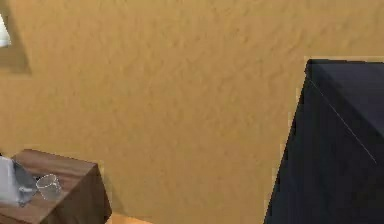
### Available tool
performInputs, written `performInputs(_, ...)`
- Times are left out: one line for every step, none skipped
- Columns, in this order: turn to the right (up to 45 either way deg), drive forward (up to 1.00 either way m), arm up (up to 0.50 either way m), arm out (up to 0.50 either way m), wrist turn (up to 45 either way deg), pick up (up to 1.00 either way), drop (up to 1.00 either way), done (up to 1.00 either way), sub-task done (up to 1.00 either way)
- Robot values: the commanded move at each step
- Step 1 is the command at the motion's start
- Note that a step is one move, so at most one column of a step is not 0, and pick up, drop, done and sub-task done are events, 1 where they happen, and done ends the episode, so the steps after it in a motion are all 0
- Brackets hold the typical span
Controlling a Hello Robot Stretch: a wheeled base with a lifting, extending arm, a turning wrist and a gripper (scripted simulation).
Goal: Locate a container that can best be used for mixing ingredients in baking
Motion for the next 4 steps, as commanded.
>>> performInputs(-45.0, 0.0, 0.0, 0.0, 0.0, 0.0, 0.0, 0.0, 0.0)
performInputs(-45.0, 0.0, 0.0, 0.0, 0.0, 0.0, 0.0, 0.0, 0.0)
performInputs(-36.0, 0.0, 0.0, 0.0, 0.0, 0.0, 0.0, 0.0, 0.0)
performInputs(0.0, 1.0, 0.0, 0.0, 0.0, 0.0, 0.0, 0.0, 0.0)
